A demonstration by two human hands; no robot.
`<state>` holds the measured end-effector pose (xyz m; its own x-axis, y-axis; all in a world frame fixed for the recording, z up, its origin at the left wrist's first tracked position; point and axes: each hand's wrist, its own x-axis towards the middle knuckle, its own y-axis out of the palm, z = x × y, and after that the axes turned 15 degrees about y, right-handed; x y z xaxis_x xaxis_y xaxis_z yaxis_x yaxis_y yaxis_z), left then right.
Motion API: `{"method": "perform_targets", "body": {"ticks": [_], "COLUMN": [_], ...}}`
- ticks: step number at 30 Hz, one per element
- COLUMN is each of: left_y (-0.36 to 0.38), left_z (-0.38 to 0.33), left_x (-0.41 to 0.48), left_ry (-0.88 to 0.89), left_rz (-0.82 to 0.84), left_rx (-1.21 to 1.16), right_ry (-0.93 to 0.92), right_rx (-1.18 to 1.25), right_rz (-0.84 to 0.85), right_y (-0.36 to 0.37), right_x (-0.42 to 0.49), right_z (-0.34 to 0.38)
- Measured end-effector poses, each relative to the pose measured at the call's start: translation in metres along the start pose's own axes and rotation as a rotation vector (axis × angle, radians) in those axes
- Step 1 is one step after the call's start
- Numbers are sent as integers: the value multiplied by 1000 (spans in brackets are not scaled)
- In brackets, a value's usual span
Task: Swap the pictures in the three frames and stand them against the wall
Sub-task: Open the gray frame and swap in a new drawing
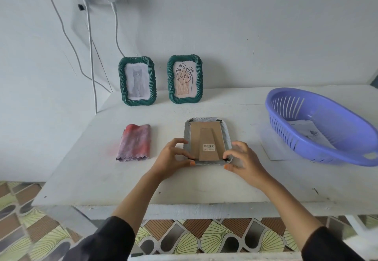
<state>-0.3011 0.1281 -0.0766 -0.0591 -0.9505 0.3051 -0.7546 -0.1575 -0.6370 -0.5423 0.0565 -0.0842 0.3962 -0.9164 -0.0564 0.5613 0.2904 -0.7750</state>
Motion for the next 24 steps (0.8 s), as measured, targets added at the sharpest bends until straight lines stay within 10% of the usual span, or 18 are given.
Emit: {"method": "perform_targets", "body": {"ticks": [10, 15, 24], "left_y": [1, -1, 18], "left_z": [7, 0, 0], "left_x": [1, 20, 64], "left_ry": [-42, -237, -490], "left_rz": [22, -259, -274], "left_rx": [-34, -394, 62], "right_ry": [-70, 53, 250], "right_rx": [-3, 35, 0], "right_rz": [13, 30, -145], "right_y": [0, -12, -7], "right_x": [0, 9, 68], "right_z": [-2, 3, 16]}}
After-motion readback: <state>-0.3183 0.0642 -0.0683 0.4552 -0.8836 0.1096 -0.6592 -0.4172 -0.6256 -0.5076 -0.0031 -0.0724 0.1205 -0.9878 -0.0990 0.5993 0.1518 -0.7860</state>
